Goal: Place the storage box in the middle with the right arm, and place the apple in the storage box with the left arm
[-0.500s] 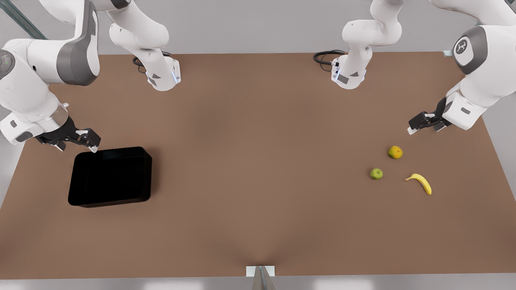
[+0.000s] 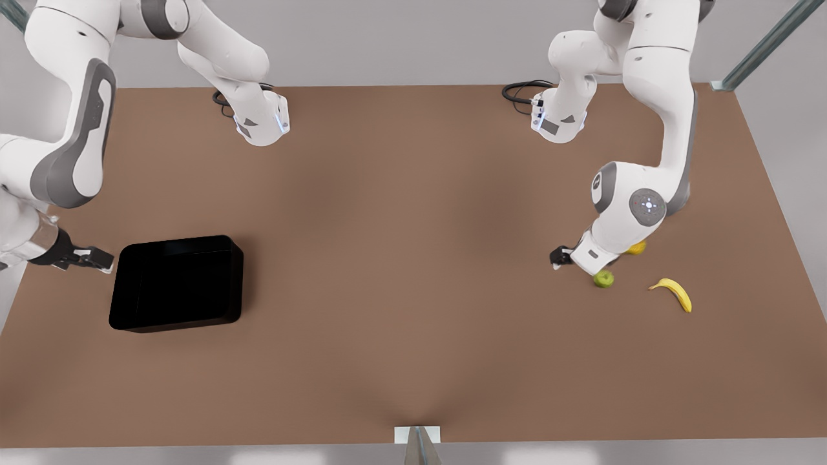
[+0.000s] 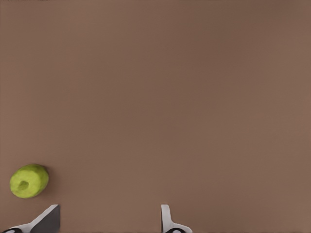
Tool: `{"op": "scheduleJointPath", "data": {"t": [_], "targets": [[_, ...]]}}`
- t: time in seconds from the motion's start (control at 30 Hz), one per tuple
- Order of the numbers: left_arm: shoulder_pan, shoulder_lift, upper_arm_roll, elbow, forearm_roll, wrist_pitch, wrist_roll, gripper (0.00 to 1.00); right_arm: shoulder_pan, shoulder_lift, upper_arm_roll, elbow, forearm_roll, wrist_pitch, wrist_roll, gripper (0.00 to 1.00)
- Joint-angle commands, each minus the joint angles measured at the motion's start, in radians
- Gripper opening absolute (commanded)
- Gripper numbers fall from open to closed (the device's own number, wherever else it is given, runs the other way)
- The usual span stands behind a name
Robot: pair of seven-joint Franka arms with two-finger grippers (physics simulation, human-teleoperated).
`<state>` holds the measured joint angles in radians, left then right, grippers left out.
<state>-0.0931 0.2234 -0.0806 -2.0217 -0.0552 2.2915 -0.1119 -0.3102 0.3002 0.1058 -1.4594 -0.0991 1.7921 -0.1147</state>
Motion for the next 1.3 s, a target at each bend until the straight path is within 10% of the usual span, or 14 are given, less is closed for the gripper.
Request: {"op": "scheduleJointPath", "data": {"t": [0.0,0.33,0.53,1.27], "targets": [[0.001,0.004,-0.001,-0.011,0.040,0.019,0.000,1.00,-0.004,0.010,0.000,0.004,-0.001,0.009,-0.016,1.00],[0.134,0.034,-0.001,-0.109,0.118,0.083,0.023,1.00,-0.148,0.223,-0.006,0.171,0.029,0.044,-0.335,1.00],[0.202,0.059,-0.002,-0.157,0.146,0.141,0.038,1.00,-0.208,0.080,0.103,-0.230,0.025,0.236,-0.214,1.00],[0.317,0.281,-0.059,-0.118,0.192,0.287,0.044,1.00,-0.366,0.283,0.104,-0.380,-0.077,0.662,-0.459,1.00]]}}
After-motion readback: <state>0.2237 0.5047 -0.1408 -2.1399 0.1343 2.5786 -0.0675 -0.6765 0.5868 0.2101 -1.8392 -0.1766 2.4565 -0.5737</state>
